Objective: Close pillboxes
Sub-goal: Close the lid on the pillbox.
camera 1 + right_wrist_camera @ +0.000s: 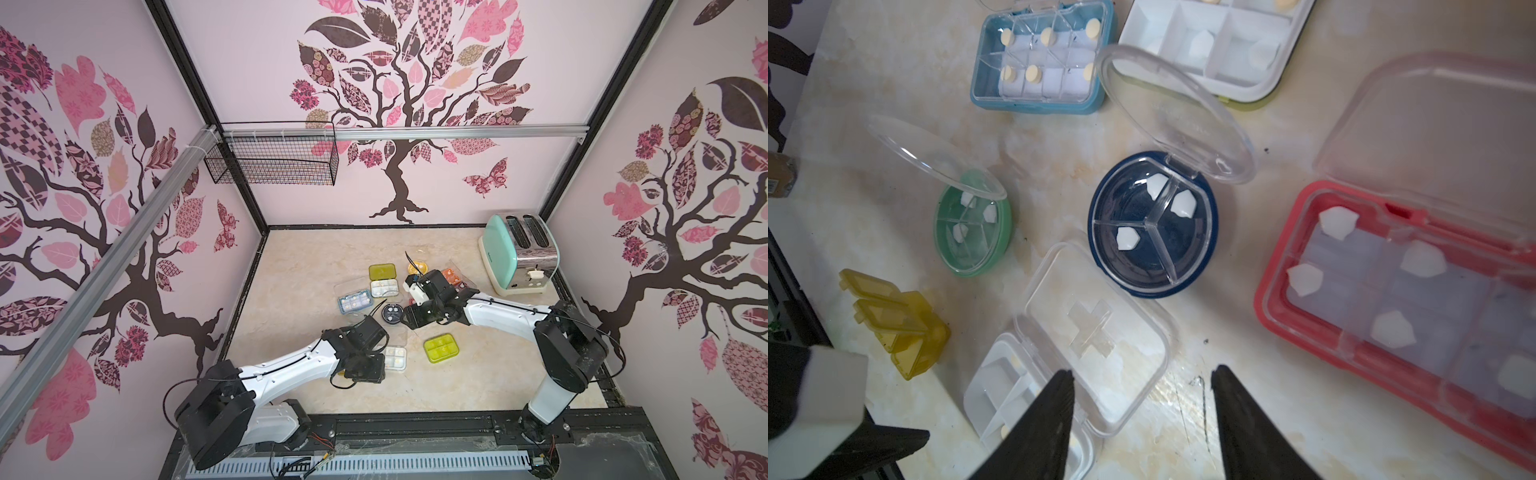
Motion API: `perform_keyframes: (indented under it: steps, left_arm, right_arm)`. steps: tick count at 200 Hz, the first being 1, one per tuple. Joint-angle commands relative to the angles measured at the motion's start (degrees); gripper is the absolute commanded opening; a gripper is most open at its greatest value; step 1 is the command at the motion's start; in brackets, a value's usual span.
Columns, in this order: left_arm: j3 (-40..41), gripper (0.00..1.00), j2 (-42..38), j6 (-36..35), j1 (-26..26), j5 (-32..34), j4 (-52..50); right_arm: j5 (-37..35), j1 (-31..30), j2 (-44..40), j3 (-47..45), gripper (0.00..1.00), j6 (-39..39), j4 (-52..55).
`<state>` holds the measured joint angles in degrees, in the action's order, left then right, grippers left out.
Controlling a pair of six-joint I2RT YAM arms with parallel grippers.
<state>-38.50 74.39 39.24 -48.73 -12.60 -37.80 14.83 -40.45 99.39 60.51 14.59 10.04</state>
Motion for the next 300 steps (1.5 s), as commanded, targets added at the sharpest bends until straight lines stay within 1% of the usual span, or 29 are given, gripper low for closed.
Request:
perform_keyframes:
  steps: [1, 67, 108, 142, 203, 300]
  left_arm:
    - [0.2, 0.39, 1.4, -0.5, 0.3, -0.9, 3.3]
    - [0.5, 0.4, 4.0, -0.8, 0.4, 0.4, 5.6]
    - [1.5, 0.39, 5.7, -0.6, 0.5, 0.1, 7.4]
    - [1.9, 0.39, 6.3, -0.4, 0.5, 0.3, 8.1]
    - [1.5, 0.38, 7.5, -0.7, 0.5, 0.1, 8.8]
    - [0.9, 0.37, 8.7, -0.8, 0.5, 0.1, 10.0]
  right_arm:
    - [1.4, -0.4, 1.2, -0.3, 0.57, 1.3, -1.8]
    - [2.5, -0.4, 4.2, -0.7, 0.58, 2.9, -3.2]
    - [3.1, -0.4, 5.3, -0.9, 0.56, 4.2, -4.1]
    - [3.4, -0.5, 6.1, -1.8, 0.57, 5.2, -5.1]
    - [4.9, -0.6, 6.7, -2.1, 0.57, 6.1, -6.5]
    - [7.3, -1.0, 7.0, -2.2, 0.55, 6.7, -6.8]
